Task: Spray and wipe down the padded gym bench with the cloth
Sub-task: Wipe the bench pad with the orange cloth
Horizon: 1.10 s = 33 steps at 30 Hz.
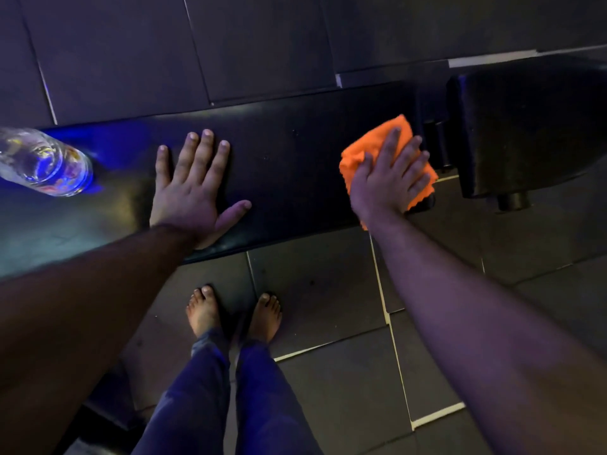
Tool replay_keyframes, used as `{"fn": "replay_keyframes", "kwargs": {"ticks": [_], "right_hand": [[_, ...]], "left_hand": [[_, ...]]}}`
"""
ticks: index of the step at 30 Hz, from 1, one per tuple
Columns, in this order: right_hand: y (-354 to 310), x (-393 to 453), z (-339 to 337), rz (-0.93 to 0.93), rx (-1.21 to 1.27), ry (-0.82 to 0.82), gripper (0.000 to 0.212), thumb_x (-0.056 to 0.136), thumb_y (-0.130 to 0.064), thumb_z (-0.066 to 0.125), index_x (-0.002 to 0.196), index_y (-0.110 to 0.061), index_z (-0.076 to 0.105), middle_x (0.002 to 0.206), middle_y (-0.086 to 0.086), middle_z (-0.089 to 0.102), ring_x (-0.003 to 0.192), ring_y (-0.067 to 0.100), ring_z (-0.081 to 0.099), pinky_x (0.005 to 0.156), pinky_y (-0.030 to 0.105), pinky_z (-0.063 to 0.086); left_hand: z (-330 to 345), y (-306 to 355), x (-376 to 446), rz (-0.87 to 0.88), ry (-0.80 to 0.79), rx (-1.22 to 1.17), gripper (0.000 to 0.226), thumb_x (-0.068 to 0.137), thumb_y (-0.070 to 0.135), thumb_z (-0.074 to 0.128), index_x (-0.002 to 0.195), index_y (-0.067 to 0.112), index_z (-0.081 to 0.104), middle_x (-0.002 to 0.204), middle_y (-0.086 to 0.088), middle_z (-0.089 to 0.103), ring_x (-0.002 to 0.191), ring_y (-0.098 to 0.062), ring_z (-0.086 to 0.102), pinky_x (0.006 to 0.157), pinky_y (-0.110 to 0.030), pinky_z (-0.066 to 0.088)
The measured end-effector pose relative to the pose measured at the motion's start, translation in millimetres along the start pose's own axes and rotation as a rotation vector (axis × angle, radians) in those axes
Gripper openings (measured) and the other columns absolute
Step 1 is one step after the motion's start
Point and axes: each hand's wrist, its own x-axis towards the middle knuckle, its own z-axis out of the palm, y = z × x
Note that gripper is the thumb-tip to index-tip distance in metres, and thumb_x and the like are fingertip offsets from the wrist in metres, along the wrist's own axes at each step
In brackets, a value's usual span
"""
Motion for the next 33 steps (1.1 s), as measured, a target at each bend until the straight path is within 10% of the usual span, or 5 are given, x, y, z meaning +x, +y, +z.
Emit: {"fn": "replay_keyframes", "kwargs": {"ticks": [11,18,26,33], "right_hand": [[28,-31,-1,-0.255,-0.064,0.049,0.071,0.108,-0.053,0.026,0.172,-0.026,0.007,0.180,0.011,0.005,0.165,0.038,0.006,0.131,0.062,0.007],[-64,77,-11,0.148,0.058,0.017,0.073,0.107,-0.057,0.029,0.171,-0.030,0.008,0.179,0.016,-0.005,0.164,0.043,-0.003,0.129,0.064,0.003],[-27,-63,5,-0.504,-0.091,-0.010,0.073,0.105,-0.055,0.031,0.171,-0.026,0.016,0.179,0.010,0.011,0.165,0.035,0.010,0.132,0.057,0.008],[-63,31,-11,-0.001,-0.012,-0.030,0.073,0.109,-0.052,0.032,0.171,-0.028,0.003,0.179,0.013,-0.006,0.164,0.041,-0.005,0.129,0.064,0.003]], "left_hand": [[-4,2,0,-0.004,-0.015,-0.008,0.106,0.094,0.089,0.024,0.176,0.024,0.004,0.184,-0.007,0.004,0.169,-0.031,0.002,0.132,-0.066,0.001],[8,-2,0,0.006,0.027,0.000,0.106,0.094,0.091,0.020,0.176,0.026,0.003,0.183,0.000,-0.005,0.170,-0.028,0.001,0.132,-0.066,0.001],[3,-1,0,0.006,0.016,-0.009,0.106,0.094,0.088,0.031,0.176,0.027,0.003,0.184,-0.005,0.002,0.170,-0.027,0.002,0.133,-0.065,0.000],[3,-1,-2,0.004,0.019,0.008,0.105,0.095,0.090,0.022,0.176,0.026,0.005,0.184,-0.005,0.003,0.170,-0.028,0.004,0.133,-0.065,0.001]]}}
